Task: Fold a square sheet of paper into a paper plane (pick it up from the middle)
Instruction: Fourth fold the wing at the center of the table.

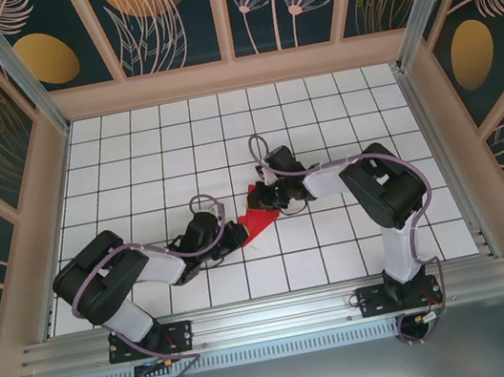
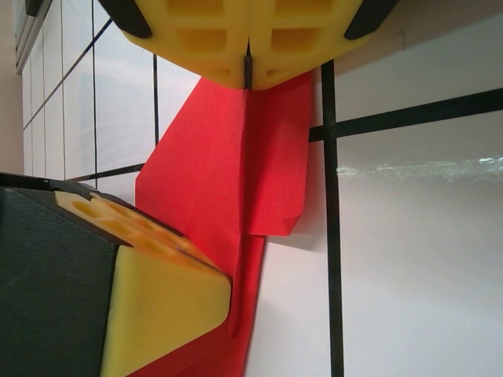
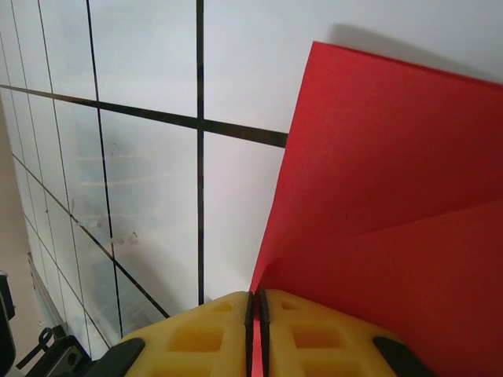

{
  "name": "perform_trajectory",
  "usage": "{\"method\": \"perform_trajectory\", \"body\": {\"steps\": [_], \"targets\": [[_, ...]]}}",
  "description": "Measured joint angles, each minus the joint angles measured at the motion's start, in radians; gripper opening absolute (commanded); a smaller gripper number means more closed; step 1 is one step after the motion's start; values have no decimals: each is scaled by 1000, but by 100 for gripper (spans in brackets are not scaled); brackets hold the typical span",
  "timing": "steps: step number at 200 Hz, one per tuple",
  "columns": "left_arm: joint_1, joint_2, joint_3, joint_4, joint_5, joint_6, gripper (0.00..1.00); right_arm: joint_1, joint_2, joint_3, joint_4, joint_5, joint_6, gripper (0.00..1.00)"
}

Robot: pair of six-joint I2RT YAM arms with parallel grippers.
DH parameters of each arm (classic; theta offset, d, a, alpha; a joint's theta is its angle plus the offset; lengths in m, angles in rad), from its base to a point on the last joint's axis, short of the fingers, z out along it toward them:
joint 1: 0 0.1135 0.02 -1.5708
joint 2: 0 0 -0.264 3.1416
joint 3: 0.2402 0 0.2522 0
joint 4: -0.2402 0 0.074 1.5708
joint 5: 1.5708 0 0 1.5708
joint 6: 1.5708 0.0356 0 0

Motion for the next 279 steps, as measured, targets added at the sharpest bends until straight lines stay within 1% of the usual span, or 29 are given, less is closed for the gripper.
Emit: {"method": "perform_trajectory", "body": {"steps": [15, 34, 41, 58, 77, 85, 102, 127, 147, 200, 242, 279], "targets": [[0, 0, 2, -5, 0, 0, 0, 0, 3, 2, -1, 1, 0, 14], [0, -6, 3, -14, 0, 2, 10, -1, 3, 2, -1, 3, 0, 14], [0, -10, 5, -18, 0, 2, 15, -1, 3, 2, -1, 3, 0, 14], [0, -39, 6, -51, -7, 10, 19, -1, 3, 2, -1, 4, -2, 13], [0, -85, 7, -114, -17, 24, 30, -1, 3, 2, -1, 3, -8, 13], [0, -111, 11, -145, -23, 35, 32, -1, 3, 2, -1, 3, -9, 13], [0, -164, 29, -197, -35, 50, 29, -1, 3, 2, -1, 3, -16, 13], [1, -208, 70, -225, -34, 79, 15, -1, 4, 2, -1, 2, -24, 13], [1, -207, 105, -231, -11, 106, 10, -1, 4, 2, -1, 0, -26, 13], [1, -93, 137, -220, 80, 125, 8, -1, 5, 2, -1, -1, -26, 13], [1, -18, 137, -216, 82, 124, 6, -1, 5, 2, -1, -1, -26, 13], [1, -4, 111, -173, 77, 108, 5, -1, 5, 2, -1, 0, -27, 13]]}}
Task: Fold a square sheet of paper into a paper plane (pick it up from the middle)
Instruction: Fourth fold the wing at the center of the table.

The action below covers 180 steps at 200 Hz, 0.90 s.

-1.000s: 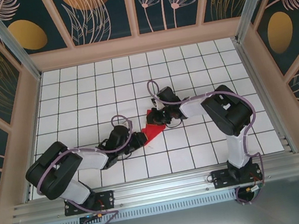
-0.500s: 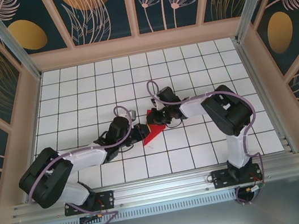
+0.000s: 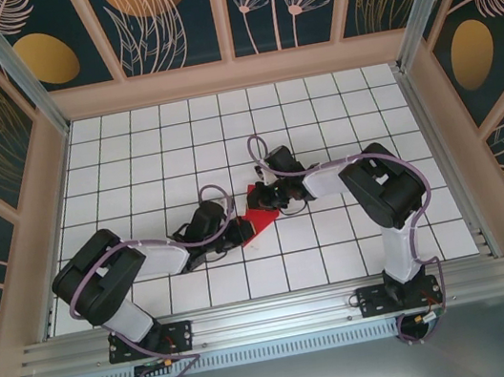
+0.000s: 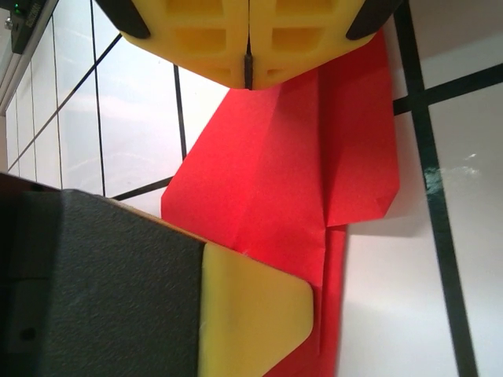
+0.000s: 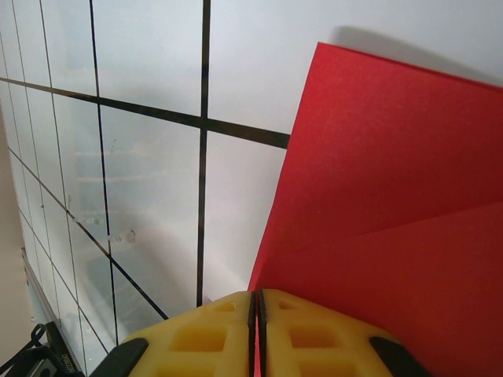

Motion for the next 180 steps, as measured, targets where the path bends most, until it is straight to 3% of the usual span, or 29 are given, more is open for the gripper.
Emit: {"method": "perform_trajectory", "body": {"steps": [67, 180], "targets": [[0, 1, -82, 106, -7, -37, 4, 0, 4, 1, 0, -5, 0, 13], [6, -47, -43, -78, 11, 53, 4, 0, 14, 20, -19, -12, -3, 13]]}}
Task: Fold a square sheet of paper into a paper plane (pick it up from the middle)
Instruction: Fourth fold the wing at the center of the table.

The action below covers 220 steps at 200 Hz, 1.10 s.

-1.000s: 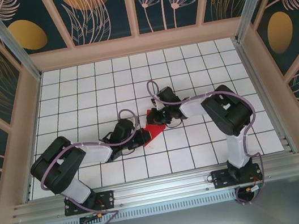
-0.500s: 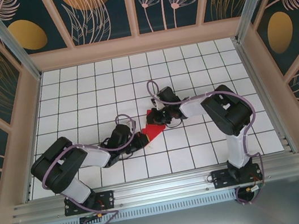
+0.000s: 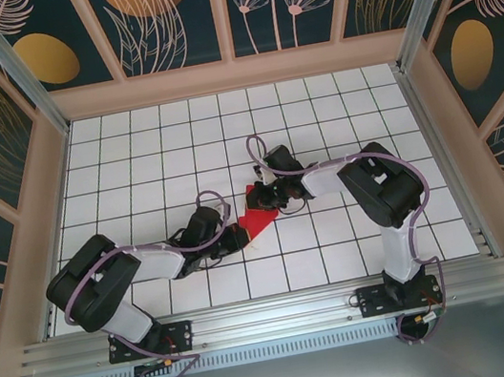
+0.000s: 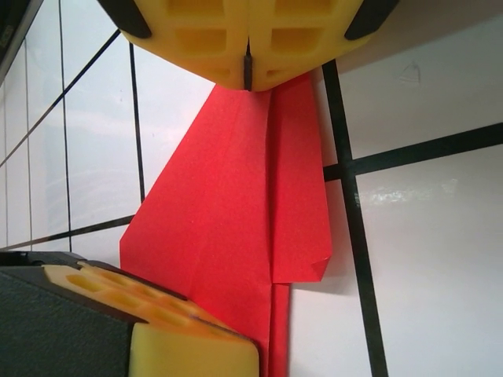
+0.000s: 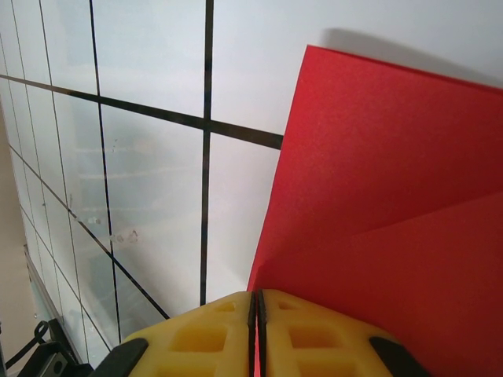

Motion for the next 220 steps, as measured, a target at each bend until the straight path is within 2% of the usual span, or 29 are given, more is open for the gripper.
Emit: {"method": "perform_trajectory", "body": {"steps": [90, 133, 168, 220], "targets": [[0, -144, -3, -261, -49, 35, 4, 0, 1, 5, -6, 0, -3, 13], [0, -241, -2, -389, -68, 35, 8, 0, 2, 8, -14, 1, -3, 13], [0, -249, 60, -356, -43, 36, 10, 0, 3, 10, -15, 0, -3, 13], [0, -51, 184, -217, 2, 54, 8, 0, 3, 10, -15, 0, -3, 13]]}}
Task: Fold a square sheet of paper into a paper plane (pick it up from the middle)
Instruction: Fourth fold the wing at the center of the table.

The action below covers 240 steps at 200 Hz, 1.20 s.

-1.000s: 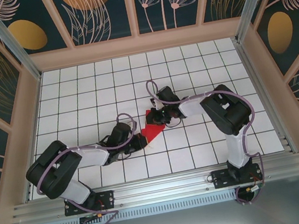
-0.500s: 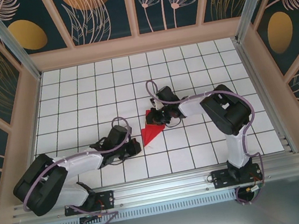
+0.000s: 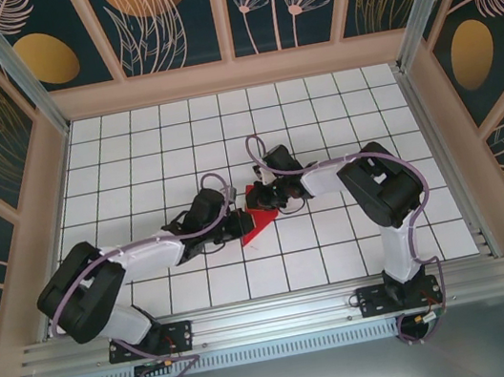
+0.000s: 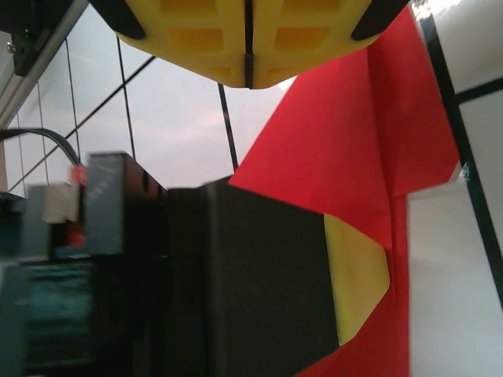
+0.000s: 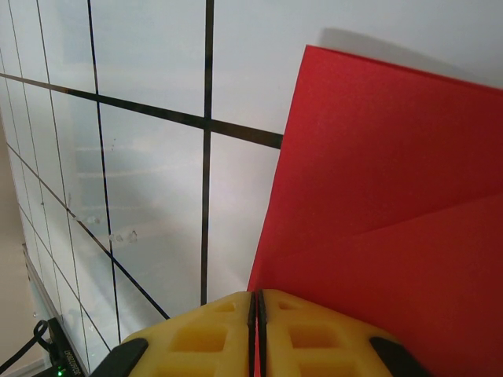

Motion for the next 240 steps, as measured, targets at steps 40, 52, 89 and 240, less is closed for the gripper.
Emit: {"method": "perform_trajectory", "body": {"steps": [40, 52, 89, 240], "targets": [[0, 97, 0, 35, -14, 11, 7, 0, 0, 0, 0, -1, 0, 13], [0, 114, 1, 43, -24, 16, 6, 0, 0, 0, 1, -3, 0, 14], [-2, 132, -9, 61, -47, 23, 4, 0, 0, 0, 2, -9, 0, 15], [4, 137, -158, 353, -26, -65, 0, 16, -183, -111, 54, 13, 35, 14]]}}
